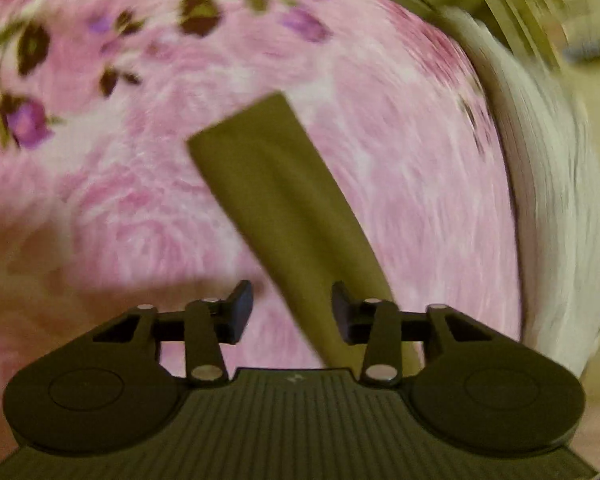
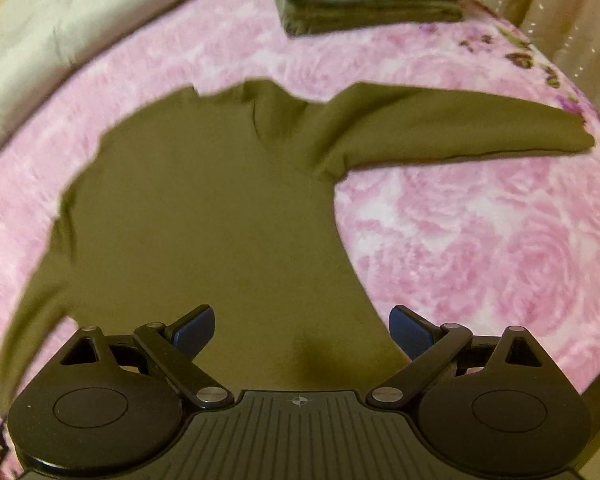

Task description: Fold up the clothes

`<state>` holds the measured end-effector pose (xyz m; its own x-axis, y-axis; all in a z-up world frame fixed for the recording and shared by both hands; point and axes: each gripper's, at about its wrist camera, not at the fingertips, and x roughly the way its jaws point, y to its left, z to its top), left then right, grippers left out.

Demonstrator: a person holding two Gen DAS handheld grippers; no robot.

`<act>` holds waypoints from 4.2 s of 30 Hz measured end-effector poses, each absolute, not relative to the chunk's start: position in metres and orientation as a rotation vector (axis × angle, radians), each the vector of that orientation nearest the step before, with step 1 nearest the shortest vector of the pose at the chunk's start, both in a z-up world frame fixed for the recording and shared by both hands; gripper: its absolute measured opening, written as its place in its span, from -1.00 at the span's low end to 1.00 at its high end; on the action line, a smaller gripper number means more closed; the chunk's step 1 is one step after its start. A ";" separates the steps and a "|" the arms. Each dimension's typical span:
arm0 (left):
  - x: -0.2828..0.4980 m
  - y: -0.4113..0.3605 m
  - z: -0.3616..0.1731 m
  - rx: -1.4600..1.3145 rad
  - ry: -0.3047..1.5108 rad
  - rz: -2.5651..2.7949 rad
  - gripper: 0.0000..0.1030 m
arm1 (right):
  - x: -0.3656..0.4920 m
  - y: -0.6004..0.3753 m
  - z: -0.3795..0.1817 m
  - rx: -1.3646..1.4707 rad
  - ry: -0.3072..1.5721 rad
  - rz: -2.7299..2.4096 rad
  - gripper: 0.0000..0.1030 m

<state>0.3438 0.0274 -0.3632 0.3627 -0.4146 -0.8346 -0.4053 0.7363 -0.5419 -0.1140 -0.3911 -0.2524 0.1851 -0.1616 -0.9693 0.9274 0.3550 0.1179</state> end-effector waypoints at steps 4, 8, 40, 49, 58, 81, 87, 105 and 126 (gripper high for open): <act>0.347 0.032 -0.393 -0.896 1.170 0.038 -0.66 | -0.097 -0.390 -0.289 0.830 1.162 -0.895 0.87; 0.341 0.029 -0.404 -0.911 1.076 0.045 -0.92 | -0.091 -0.391 -0.315 0.812 1.198 -0.853 0.87; 0.156 -0.206 -0.331 0.385 0.966 -0.957 -0.26 | -0.108 -0.487 -0.381 1.476 0.563 -0.730 0.24; 0.172 -0.202 -0.348 0.431 0.908 -0.922 -0.10 | -0.049 -0.496 -0.352 1.197 0.425 -0.690 -0.98; 0.148 -0.250 -0.375 0.687 0.649 -1.081 -0.32 | -0.086 -0.502 -0.323 1.008 0.382 -0.796 -0.97; 0.178 -0.250 -0.349 0.500 0.852 -1.062 -0.67 | -0.119 -0.484 -0.347 0.944 0.615 -0.813 -0.04; 0.171 -0.267 -0.371 0.612 0.921 -0.976 -0.66 | -0.185 -0.510 -0.357 1.148 0.542 -0.846 -0.04; 0.188 -0.253 -0.326 0.147 1.106 -0.868 -0.64 | -0.410 -0.596 -0.331 1.261 0.117 -1.452 -0.91; 0.233 -0.156 -0.349 -0.095 1.212 -0.675 -0.64 | -0.050 -0.375 -0.312 0.290 0.915 -0.441 0.96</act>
